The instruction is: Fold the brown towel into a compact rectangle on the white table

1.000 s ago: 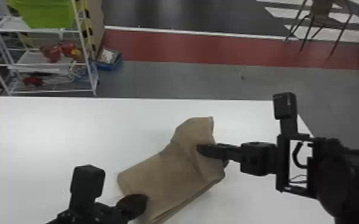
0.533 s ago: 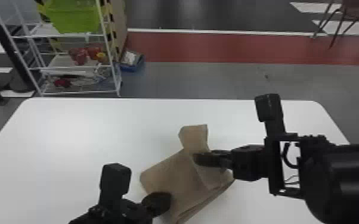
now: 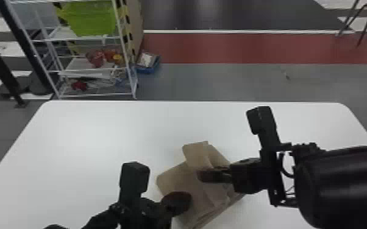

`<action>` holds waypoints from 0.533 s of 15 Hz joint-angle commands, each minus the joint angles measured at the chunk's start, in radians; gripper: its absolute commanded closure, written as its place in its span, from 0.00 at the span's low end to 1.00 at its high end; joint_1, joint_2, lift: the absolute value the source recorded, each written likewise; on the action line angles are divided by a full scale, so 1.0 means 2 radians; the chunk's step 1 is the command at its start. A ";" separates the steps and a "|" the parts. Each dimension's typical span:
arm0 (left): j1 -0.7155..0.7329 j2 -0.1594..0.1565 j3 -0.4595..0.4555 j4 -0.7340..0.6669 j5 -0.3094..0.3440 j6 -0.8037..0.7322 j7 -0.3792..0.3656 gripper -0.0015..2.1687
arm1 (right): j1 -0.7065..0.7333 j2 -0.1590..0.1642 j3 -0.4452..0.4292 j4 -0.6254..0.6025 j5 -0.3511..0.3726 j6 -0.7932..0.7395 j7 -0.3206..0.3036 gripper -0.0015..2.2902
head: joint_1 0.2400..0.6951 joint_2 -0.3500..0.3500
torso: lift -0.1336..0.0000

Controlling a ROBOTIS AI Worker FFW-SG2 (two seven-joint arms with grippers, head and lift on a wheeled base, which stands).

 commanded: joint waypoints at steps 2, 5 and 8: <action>-0.012 -0.001 -0.004 0.014 0.004 0.000 0.000 0.99 | -0.011 0.000 0.007 0.029 0.000 0.004 -0.005 0.44 | 1.00 0.54 | 0.09; -0.022 -0.004 -0.010 0.030 0.004 0.000 0.000 0.99 | -0.015 0.000 0.013 0.035 -0.001 0.004 -0.007 0.43 | 1.00 0.53 | 0.09; -0.023 -0.004 -0.014 0.033 0.004 0.000 0.000 0.99 | -0.019 0.000 0.024 0.036 -0.003 0.004 -0.013 0.43 | 1.00 0.53 | 0.09</action>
